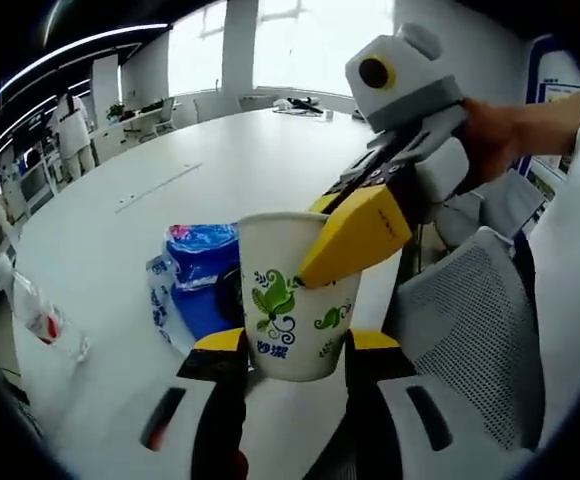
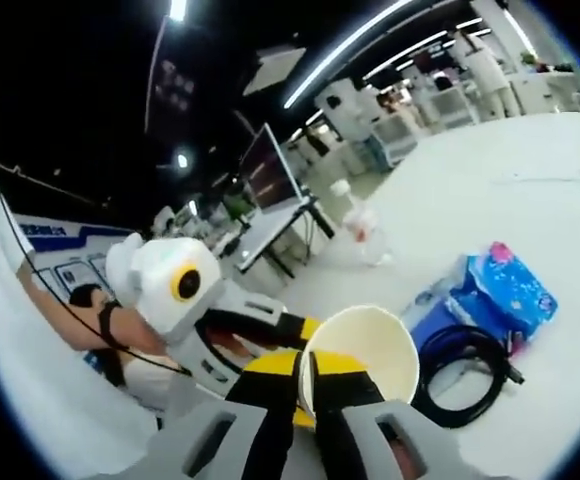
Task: Arrange the tabletop items into an orderly group along one side of the table until the central work area is clear of visible clutter.
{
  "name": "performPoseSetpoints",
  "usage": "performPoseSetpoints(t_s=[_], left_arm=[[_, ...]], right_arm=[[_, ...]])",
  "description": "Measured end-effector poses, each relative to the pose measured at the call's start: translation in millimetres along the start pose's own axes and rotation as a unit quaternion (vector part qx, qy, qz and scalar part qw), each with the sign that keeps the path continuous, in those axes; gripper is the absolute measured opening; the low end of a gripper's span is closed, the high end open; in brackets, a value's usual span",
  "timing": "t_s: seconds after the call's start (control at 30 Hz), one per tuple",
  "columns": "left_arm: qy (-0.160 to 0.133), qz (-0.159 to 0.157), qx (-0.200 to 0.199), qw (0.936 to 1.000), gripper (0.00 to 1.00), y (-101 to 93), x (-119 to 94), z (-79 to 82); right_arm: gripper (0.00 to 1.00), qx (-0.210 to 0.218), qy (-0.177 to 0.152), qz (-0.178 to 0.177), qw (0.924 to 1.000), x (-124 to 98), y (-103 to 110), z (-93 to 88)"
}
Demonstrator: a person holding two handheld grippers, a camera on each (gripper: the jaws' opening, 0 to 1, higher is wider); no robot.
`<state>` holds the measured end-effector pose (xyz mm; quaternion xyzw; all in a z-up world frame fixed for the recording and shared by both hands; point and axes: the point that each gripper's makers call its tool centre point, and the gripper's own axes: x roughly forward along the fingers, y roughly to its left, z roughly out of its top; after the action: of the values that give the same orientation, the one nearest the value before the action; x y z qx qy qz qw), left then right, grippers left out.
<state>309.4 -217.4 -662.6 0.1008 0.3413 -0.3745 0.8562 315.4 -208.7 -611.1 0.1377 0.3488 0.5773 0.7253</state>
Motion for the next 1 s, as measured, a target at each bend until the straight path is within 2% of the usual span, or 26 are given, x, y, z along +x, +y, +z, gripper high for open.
performPoseSetpoints(t_s=[0.23, 0.4, 0.5, 0.7, 1.0], left_arm=[[-0.012, 0.032, -0.036, 0.9987, 0.37, 17.6, 0.0, 4.6], [-0.018, 0.057, -0.063, 0.9962, 0.39, 31.3, -6.3, -0.1], [-0.038, 0.057, -0.106, 0.9920, 0.44, 34.5, -11.0, -0.1], [-0.054, 0.089, -0.128, 0.9862, 0.45, 51.6, -25.4, -7.4], [-0.080, 0.142, -0.173, 0.9714, 0.44, 80.9, -52.4, -20.8]], right_arm=[[0.00, 0.006, -0.020, -0.022, 0.9995, 4.7, -14.1, 14.6], [0.00, 0.007, -0.026, -0.039, 0.9989, 13.6, -24.8, 21.7], [0.00, 0.008, -0.028, -0.045, 0.9986, 18.9, -30.3, 25.9], [0.00, 0.013, -0.019, -0.050, 0.9985, 27.7, -40.6, 28.3], [0.00, -0.006, 0.015, -0.050, 0.9986, 51.0, -46.5, 32.9]])
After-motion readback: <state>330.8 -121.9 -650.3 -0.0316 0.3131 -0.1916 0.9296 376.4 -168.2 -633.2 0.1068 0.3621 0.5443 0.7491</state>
